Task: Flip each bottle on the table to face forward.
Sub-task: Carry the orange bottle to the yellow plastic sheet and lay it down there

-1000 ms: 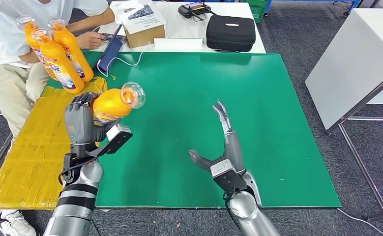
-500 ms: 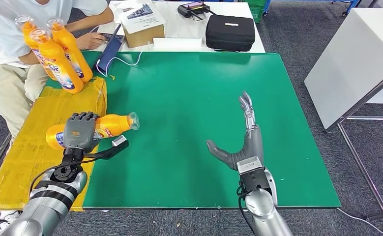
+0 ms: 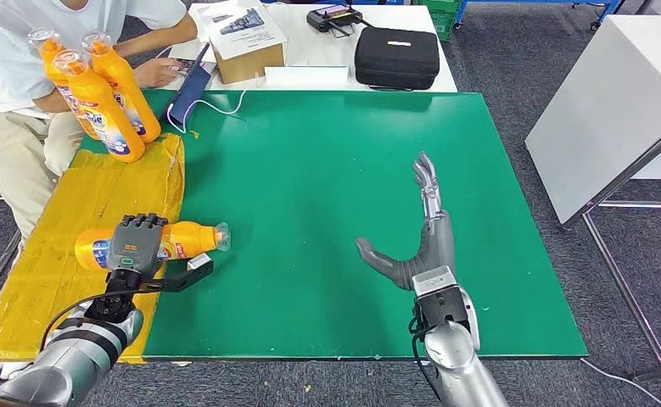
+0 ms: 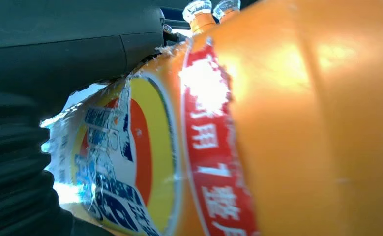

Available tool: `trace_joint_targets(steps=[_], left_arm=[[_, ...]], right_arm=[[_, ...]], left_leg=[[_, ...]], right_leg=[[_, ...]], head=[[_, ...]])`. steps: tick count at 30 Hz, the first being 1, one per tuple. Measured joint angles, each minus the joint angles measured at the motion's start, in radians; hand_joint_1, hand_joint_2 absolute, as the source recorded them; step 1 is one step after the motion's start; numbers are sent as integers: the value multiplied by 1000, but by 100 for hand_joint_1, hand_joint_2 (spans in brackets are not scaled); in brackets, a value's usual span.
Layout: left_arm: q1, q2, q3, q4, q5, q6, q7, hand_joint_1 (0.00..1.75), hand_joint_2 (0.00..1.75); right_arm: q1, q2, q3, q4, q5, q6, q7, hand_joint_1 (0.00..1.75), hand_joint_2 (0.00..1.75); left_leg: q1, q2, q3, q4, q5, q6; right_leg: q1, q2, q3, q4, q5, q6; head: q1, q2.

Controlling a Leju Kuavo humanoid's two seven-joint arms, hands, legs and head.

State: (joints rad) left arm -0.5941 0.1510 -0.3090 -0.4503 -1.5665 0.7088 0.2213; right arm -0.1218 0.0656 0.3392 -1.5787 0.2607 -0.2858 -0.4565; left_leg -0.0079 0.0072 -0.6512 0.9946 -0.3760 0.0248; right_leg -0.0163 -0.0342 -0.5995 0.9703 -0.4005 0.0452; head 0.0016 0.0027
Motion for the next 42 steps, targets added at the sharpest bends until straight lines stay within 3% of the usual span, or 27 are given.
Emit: trace_joint_targets(steps=[13, 18, 21, 25, 27, 30, 37, 39, 42], left_arm=[[22, -6, 35, -36, -2, 0, -20, 0, 175], [88, -21, 90, -170, 16, 0, -77, 0, 175], [146, -70, 195, -328, 87, 0, -258, 0, 175], [176, -212, 454, -475, 311, 0, -750, 0, 175], [188, -275, 542, -509, 469, 0, -863, 0, 175], [226, -320, 546, -562, 643, -1, -830, 0, 175], [264, -338, 500, -622, 705, -17, -802, 0, 175], [286, -337, 468, -653, 823, -90, -780, 0, 175], [358, -326, 374, -746, 1058, -272, -698, 0, 175]], right_arm=[[-1, -1, 4, 12, 7, -1, 5, 0, 175], [1, -4, 8, 16, 17, -12, 12, 0, 175], [16, -8, 11, 17, 29, -29, 13, 0, 175], [56, -11, 10, 17, 48, -44, 10, 0, 175], [76, -11, 4, 15, 55, -41, 10, 0, 175], [106, -11, -10, 13, 60, -29, 10, 0, 175], [124, -11, -28, 12, 60, -16, 11, 0, 175], [136, -6, -42, 8, 47, 2, 15, 0, 175], [172, 4, -85, 3, 21, 45, 32, 0, 175]], left_leg=[[0, 0, 1, 0, 0, 0], [0, 0, 0, 0, 0, 0], [0, 0, -1, 0, 0, 0], [-1, -2, -3, 0, 0, 0], [-2, -1, -2, 0, -1, 0], [-2, 0, -2, 0, -2, 0], [0, 0, -2, 0, -1, 0], [0, 0, -2, 0, -1, 0], [0, -1, -3, 0, -2, 0]], right_leg=[[0, 0, 1, 0, 0, 0], [0, 0, 0, 0, 0, 0], [-1, 0, -2, 0, 0, 0], [-1, -1, -2, 0, 0, 1], [-1, 0, -2, -1, 0, 1], [-1, 0, -3, -1, 0, 1], [0, 0, -3, 0, 0, 1], [0, 0, -2, 0, 0, 1], [0, -1, -3, -1, -1, 1]], head=[[0, 0], [0, 0], [0, 0], [0, 0], [0, 0], [0, 0], [0, 0], [0, 0], [0, 0]])
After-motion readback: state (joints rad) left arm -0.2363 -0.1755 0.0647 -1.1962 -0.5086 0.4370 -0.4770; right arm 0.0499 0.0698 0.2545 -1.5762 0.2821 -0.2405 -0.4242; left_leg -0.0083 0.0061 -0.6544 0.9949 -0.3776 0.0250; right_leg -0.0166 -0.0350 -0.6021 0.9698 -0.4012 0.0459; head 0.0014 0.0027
